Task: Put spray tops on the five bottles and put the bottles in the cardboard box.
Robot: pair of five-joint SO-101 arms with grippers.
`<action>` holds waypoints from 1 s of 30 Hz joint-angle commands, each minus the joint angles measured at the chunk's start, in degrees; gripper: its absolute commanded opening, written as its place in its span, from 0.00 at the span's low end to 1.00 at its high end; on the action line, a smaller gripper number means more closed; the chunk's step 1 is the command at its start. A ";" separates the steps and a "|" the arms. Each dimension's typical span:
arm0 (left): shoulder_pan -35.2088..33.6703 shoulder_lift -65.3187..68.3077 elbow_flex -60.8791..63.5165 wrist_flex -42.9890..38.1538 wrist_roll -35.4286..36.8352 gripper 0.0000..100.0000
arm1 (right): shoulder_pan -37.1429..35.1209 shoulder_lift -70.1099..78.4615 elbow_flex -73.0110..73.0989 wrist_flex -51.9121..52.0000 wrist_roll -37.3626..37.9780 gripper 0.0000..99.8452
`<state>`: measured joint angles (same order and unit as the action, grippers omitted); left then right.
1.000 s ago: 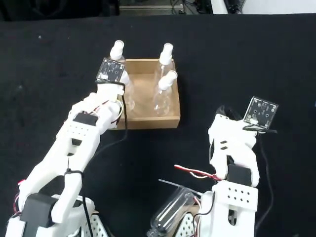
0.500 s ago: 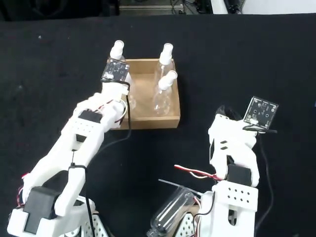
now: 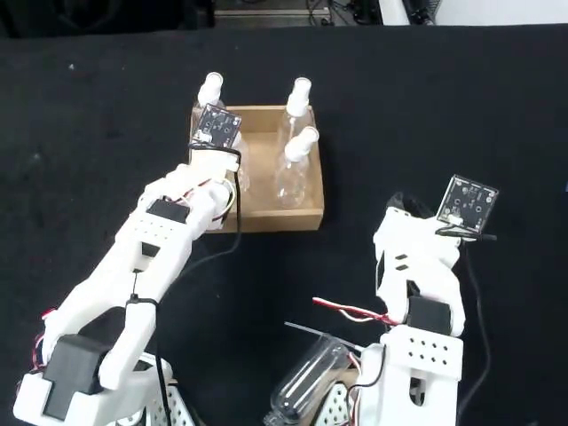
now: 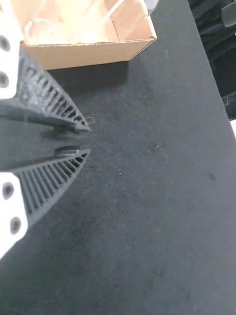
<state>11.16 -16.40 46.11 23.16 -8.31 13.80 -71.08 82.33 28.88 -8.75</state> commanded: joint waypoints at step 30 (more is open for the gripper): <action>2.68 7.56 -5.32 -5.89 0.26 0.05 | 0.97 -1.36 -0.48 -2.02 -0.35 0.01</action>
<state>13.01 -8.48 44.00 19.12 -8.31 13.80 -71.08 82.33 28.88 -8.75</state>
